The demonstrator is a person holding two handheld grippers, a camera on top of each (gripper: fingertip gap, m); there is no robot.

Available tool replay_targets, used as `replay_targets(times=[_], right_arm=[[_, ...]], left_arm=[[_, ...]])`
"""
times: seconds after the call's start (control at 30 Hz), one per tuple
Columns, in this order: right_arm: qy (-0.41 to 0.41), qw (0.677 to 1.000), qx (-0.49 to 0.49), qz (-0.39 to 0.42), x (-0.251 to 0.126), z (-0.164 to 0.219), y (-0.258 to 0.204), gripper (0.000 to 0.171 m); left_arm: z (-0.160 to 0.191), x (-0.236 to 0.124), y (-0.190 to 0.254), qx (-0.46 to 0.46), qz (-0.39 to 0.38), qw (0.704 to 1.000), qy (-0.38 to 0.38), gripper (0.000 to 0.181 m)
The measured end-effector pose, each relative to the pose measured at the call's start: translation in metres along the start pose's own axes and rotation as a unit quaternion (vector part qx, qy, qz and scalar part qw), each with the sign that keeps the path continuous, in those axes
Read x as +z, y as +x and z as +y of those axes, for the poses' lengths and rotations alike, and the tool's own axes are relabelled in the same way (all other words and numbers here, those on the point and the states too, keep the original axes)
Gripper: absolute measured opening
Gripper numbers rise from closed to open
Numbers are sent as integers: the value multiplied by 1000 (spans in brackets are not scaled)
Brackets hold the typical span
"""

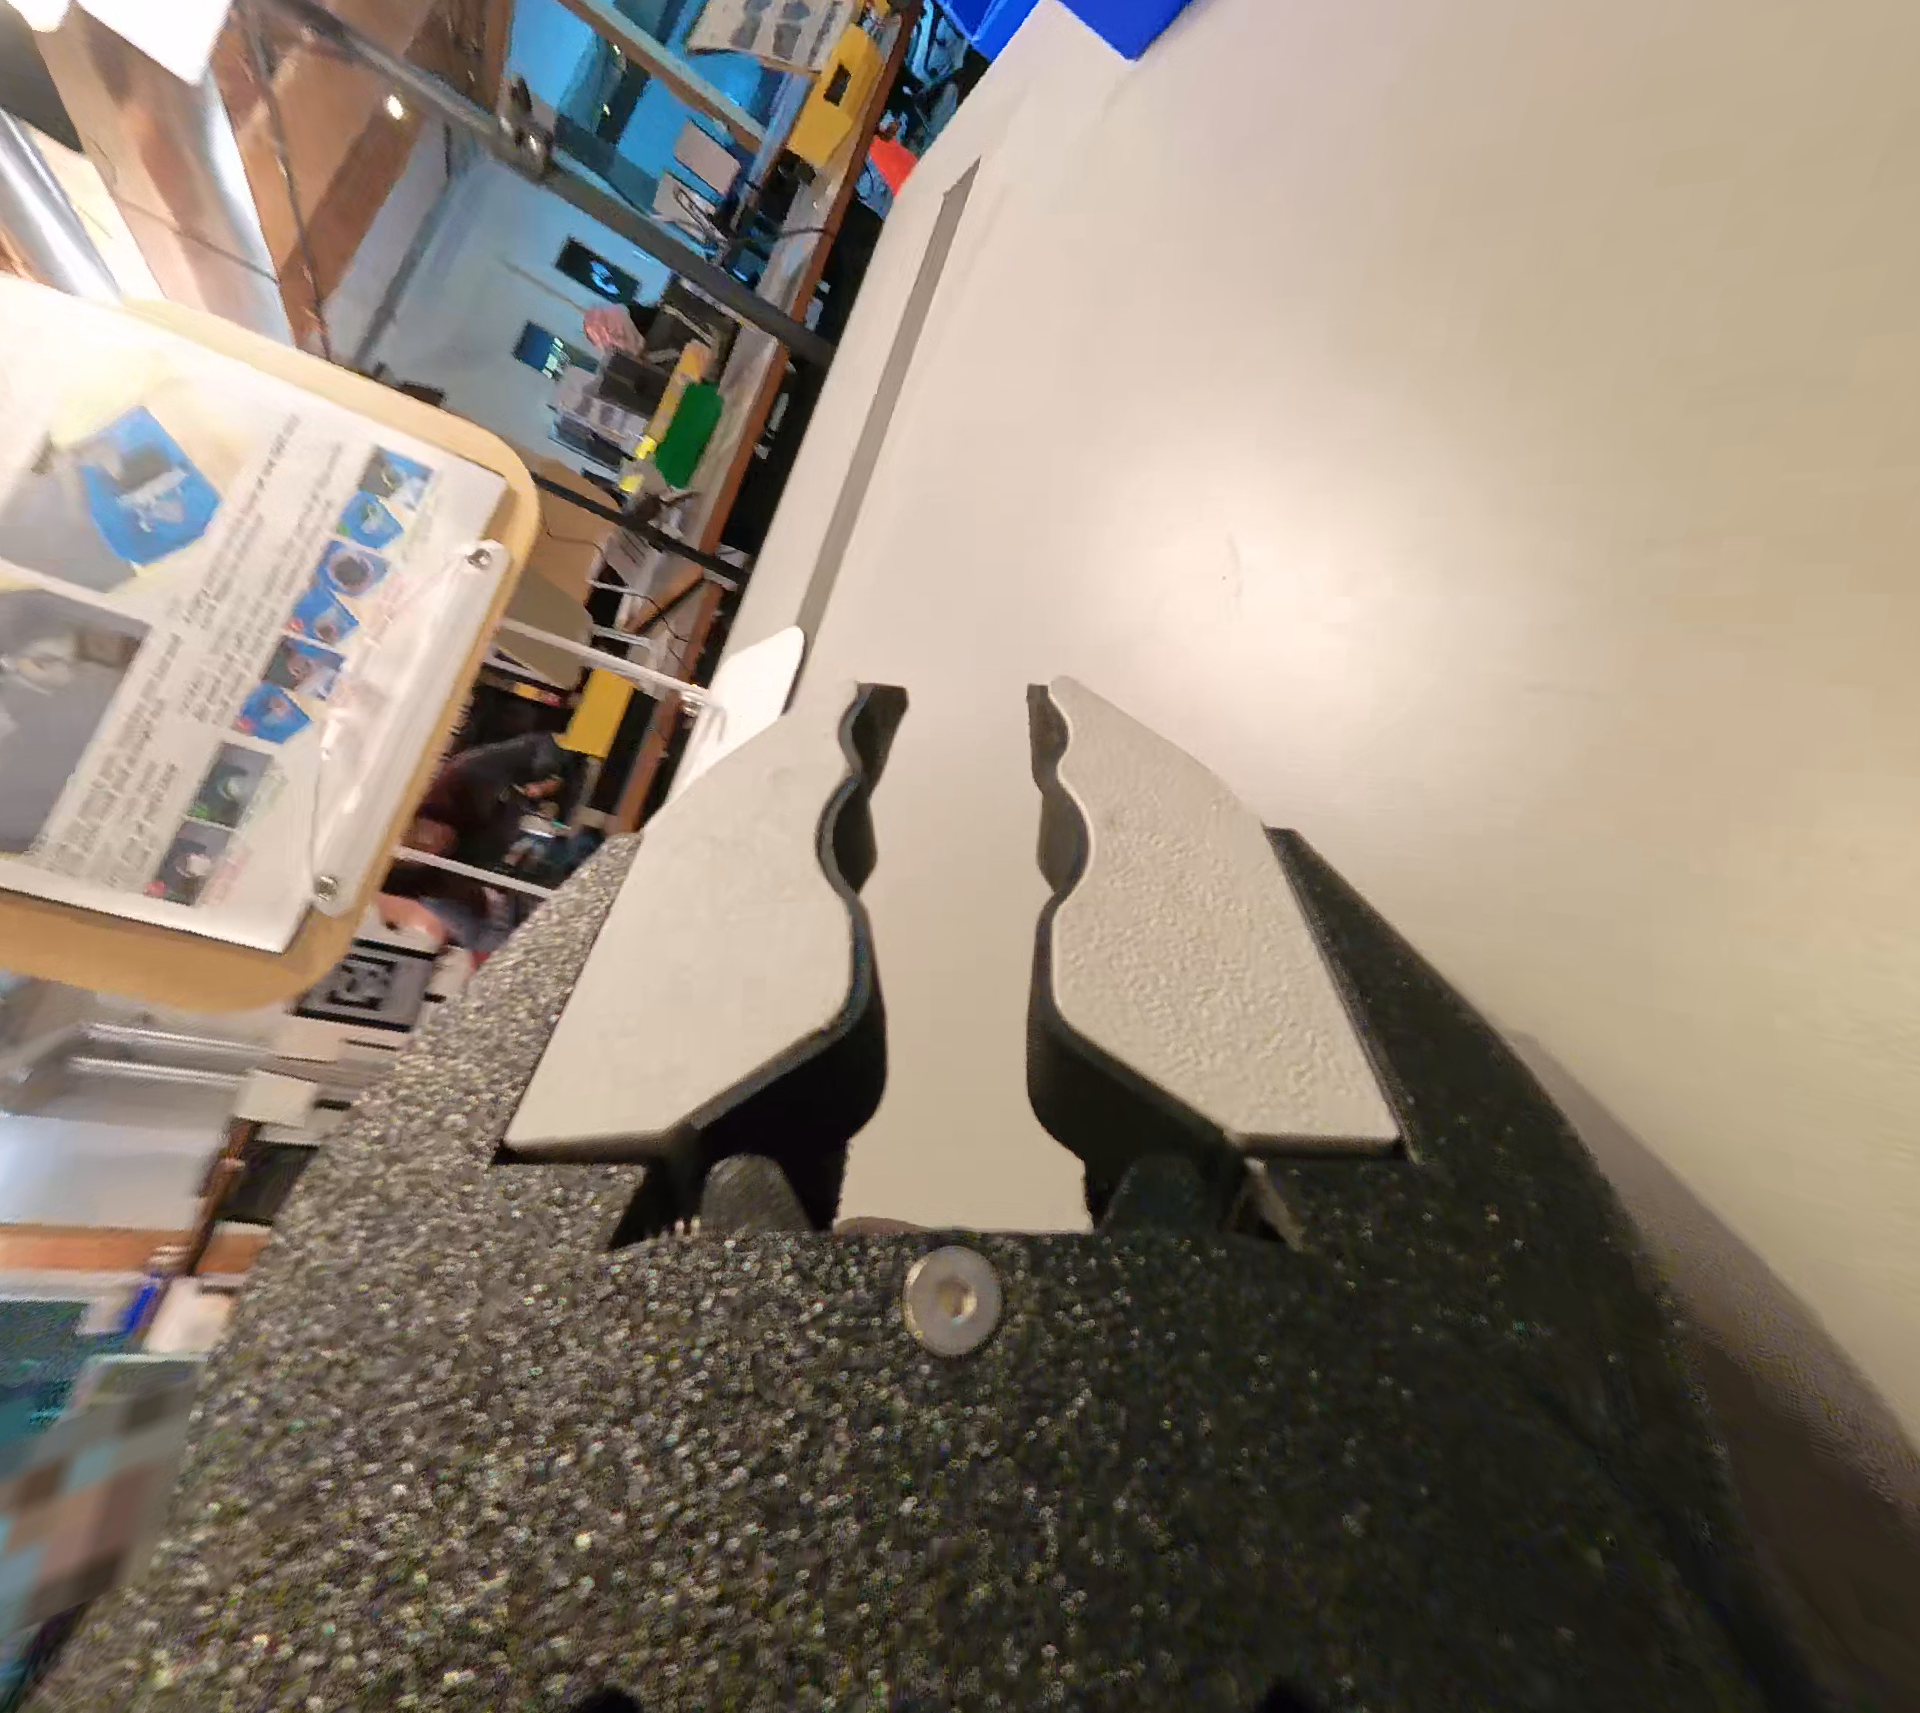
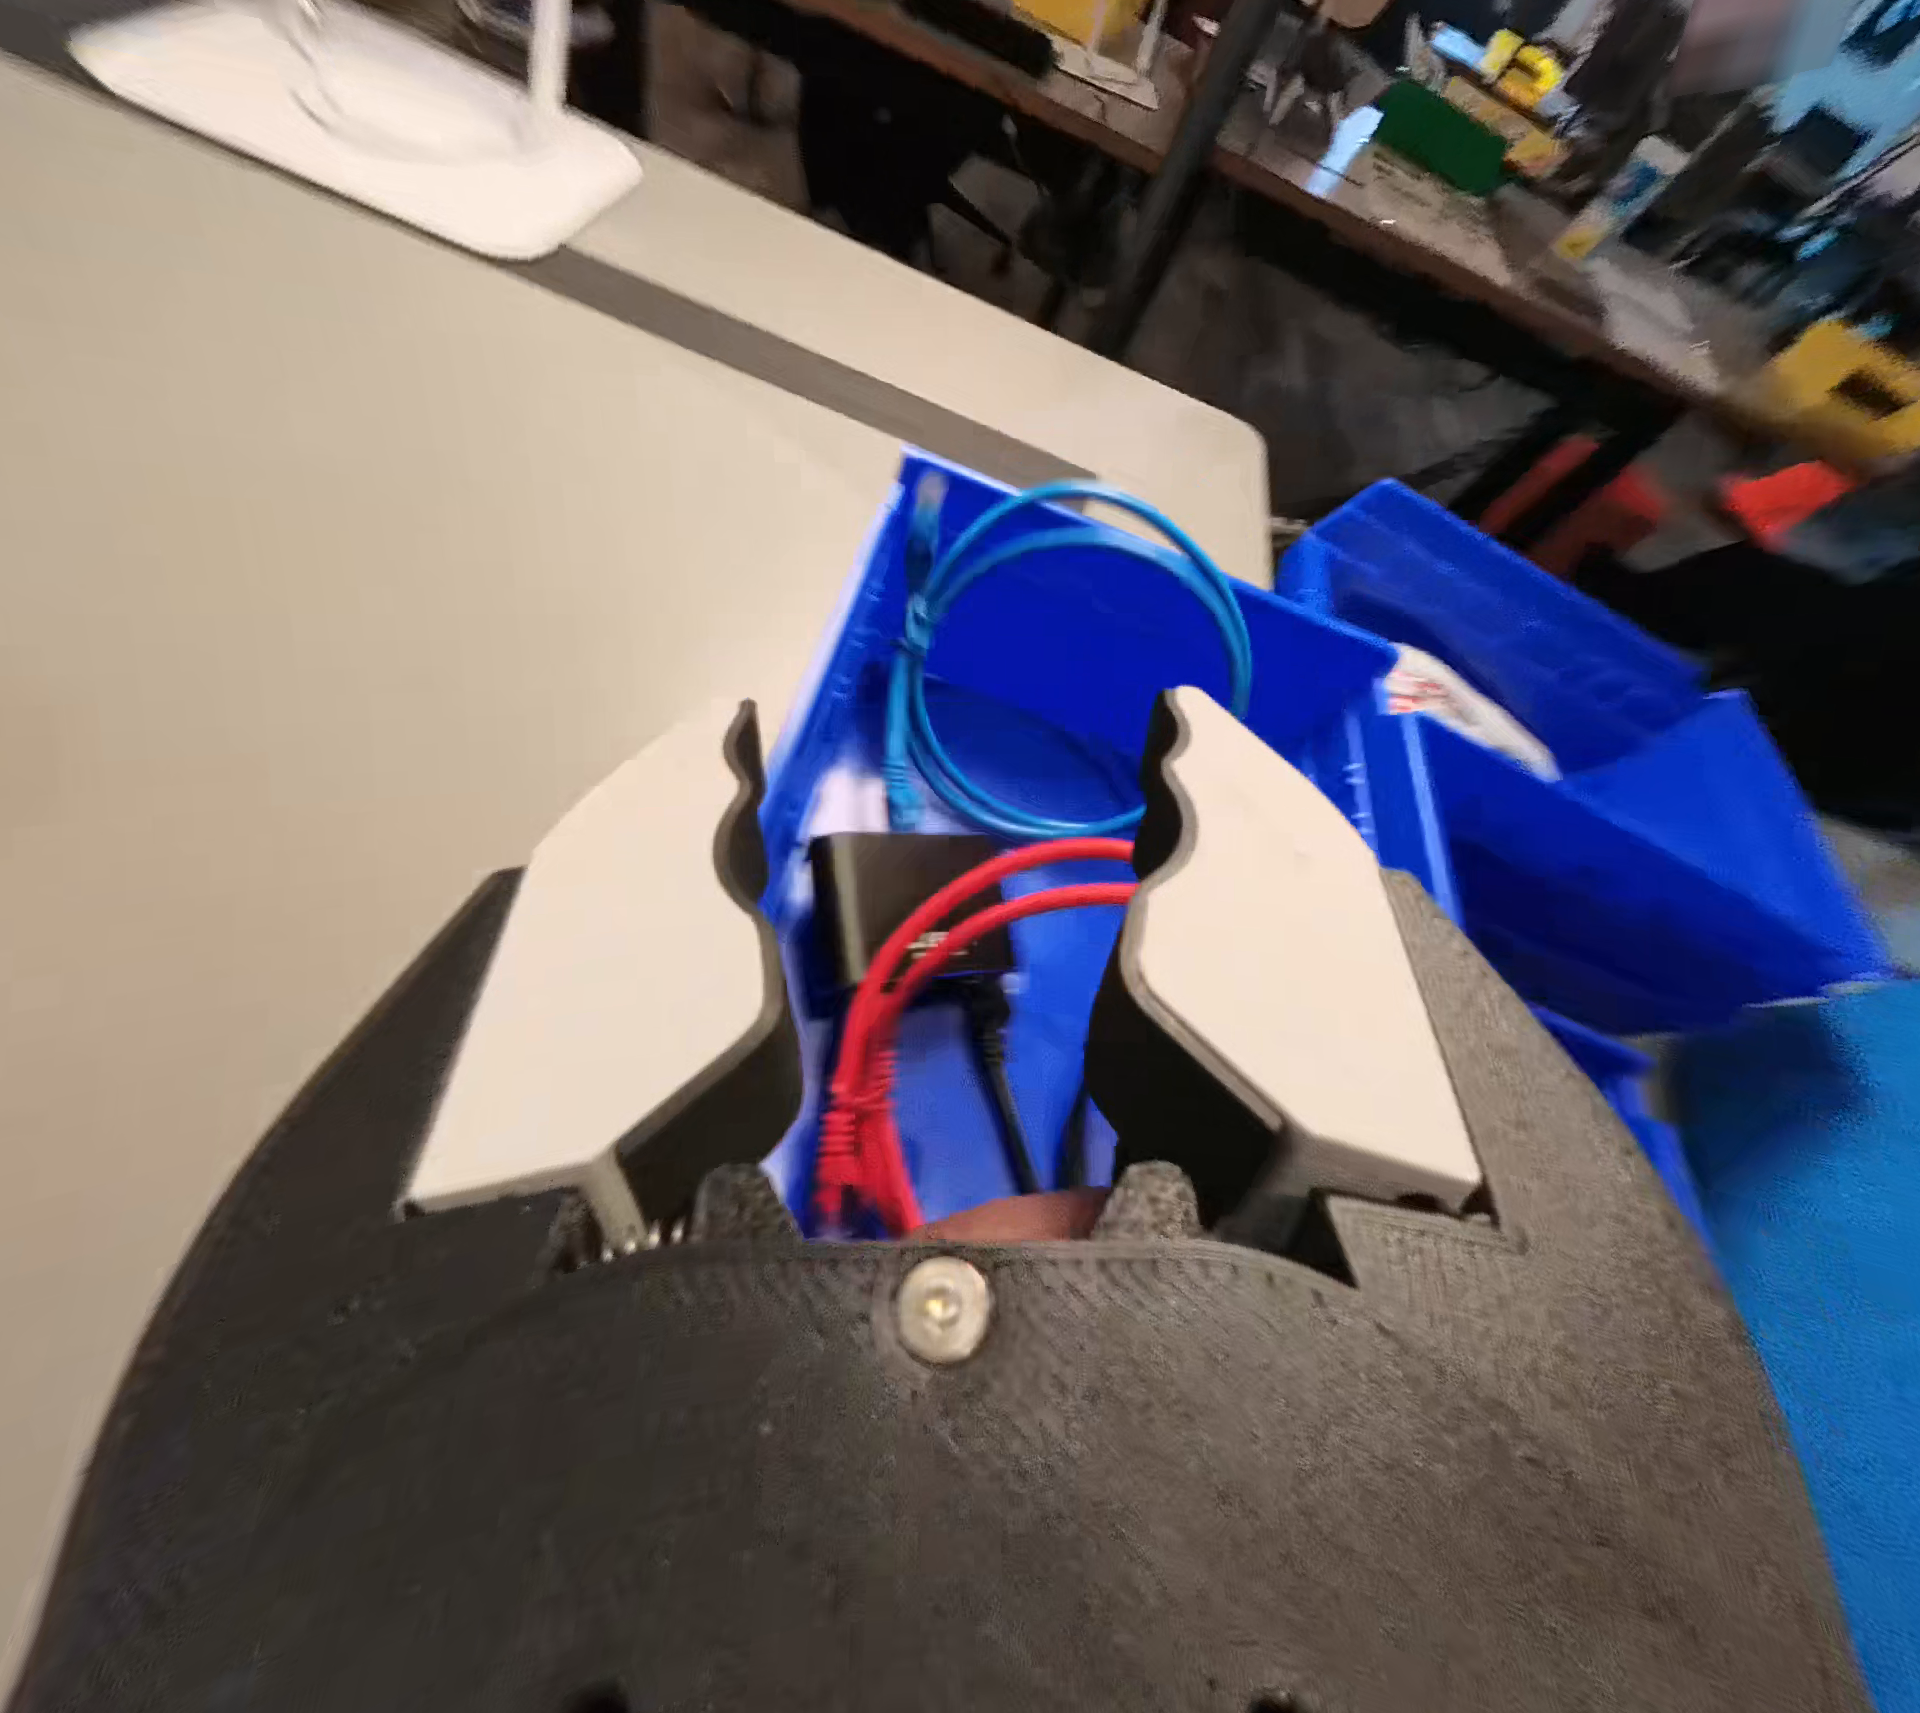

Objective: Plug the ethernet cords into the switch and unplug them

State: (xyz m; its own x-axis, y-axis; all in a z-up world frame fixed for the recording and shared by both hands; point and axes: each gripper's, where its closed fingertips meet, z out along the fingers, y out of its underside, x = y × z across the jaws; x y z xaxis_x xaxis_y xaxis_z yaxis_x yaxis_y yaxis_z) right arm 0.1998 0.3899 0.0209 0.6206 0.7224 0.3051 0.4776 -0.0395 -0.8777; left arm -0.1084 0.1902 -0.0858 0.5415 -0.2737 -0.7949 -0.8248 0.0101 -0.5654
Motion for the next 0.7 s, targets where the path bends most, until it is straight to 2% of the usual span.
replay_targets(times=[0.1,0.23,0.33,0.5,0.53,0.6,0.63,0.7], right_arm=[[20,998,56,-38,-24,8,-19,72],[-36,996,54,-60,-38,56,-53,70],[-54,994,61,-69,-39,80,-70,68],[-72,994,64,-59,-28,100,-71,52],[-73,994,62,-55,-26,101,-70,48],[-73,995,51,-48,-22,103,-69,41],[-70,996,45,-42,-21,103,-67,36],[-63,997,39,-38,-18,103,-66,30]], left_arm=[[-3,-5,-9,-78,10,997,8,19],[2,-8,-22,-140,-1,990,8,20],[11,-5,-23,-196,2,981,-6,34],[27,-14,-27,-310,-24,950,-35,53],[32,-20,-29,-331,-38,942,-44,57],[46,-41,-40,-351,-93,929,-68,79],[57,-56,-50,-347,-134,924,-90,88],[86,-100,-75,-311,-231,909,-155,95]])
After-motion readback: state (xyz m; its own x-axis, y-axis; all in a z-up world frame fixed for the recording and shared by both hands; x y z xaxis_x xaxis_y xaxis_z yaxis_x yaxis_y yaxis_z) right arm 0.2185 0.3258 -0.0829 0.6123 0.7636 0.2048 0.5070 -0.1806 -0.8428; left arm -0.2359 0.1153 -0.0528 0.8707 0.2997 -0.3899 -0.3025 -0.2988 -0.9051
